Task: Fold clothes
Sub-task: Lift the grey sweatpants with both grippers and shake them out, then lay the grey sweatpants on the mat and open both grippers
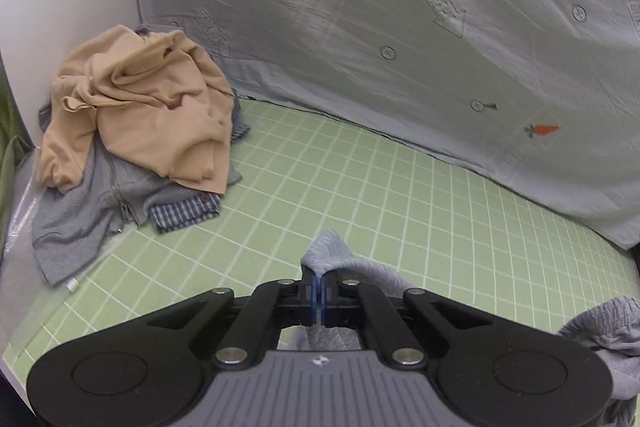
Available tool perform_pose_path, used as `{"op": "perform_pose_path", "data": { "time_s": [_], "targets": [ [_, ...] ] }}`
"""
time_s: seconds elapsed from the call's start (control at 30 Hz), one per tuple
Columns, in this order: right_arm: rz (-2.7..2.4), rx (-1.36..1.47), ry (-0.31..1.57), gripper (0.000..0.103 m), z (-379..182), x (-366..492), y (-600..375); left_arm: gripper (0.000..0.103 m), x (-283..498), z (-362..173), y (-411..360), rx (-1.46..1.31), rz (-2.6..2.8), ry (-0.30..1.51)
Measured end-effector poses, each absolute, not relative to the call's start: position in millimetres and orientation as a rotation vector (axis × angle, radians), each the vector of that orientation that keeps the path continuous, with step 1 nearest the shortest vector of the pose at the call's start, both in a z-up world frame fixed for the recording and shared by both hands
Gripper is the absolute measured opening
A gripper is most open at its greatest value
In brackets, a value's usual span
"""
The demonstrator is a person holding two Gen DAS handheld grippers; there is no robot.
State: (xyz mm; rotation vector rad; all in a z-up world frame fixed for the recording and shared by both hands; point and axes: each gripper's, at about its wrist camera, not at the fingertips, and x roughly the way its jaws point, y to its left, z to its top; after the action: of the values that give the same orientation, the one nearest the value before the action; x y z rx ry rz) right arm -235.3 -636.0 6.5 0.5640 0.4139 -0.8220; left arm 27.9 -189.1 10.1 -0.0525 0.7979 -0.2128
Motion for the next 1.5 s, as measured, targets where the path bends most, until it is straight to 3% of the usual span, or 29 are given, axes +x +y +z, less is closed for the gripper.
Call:
{"op": "perform_pose_path", "data": {
  "time_s": [0.23,0.53,0.57,0.63,0.67,0.7,0.77,1.03,1.2,1.43,1.5],
  "targets": [
    [-0.858,0.562,0.439,0.001,-3,-228,-659,0.001,71,12,-157,-0.105,-0.113,0.788],
    [-0.909,0.526,0.295,0.001,23,-149,-723,0.003,181,46,-213,-0.131,-0.142,0.597],
    [-0.923,0.534,0.278,0.003,22,-142,-730,0.009,192,48,-221,-0.149,-0.147,0.579],
    [-0.944,0.511,0.325,0.021,17,-127,-737,0.029,203,41,-236,-0.114,-0.135,0.616],
    [-0.943,0.5,0.356,0.038,12,-123,-737,0.048,203,32,-242,-0.086,-0.124,0.642],
    [-0.933,0.498,0.382,0.047,5,-124,-734,0.059,197,19,-240,-0.076,-0.123,0.68],
    [-0.916,0.502,0.443,0.048,-12,-128,-726,0.062,186,-6,-236,-0.056,-0.12,0.755],
    [-0.961,0.605,0.716,0.055,-88,-186,-680,0.062,121,-98,-168,-0.165,0.1,1.075],
    [-1.009,0.64,0.805,0.072,-112,-212,-660,0.063,105,-118,-152,-0.23,0.116,1.129],
    [-1.01,0.678,0.867,0.075,-130,-215,-663,0.062,108,-129,-167,-0.257,0.06,1.148],
    [-1.021,0.664,0.885,0.076,-133,-213,-664,0.058,109,-128,-168,-0.254,0.061,1.137]
  ]
}}
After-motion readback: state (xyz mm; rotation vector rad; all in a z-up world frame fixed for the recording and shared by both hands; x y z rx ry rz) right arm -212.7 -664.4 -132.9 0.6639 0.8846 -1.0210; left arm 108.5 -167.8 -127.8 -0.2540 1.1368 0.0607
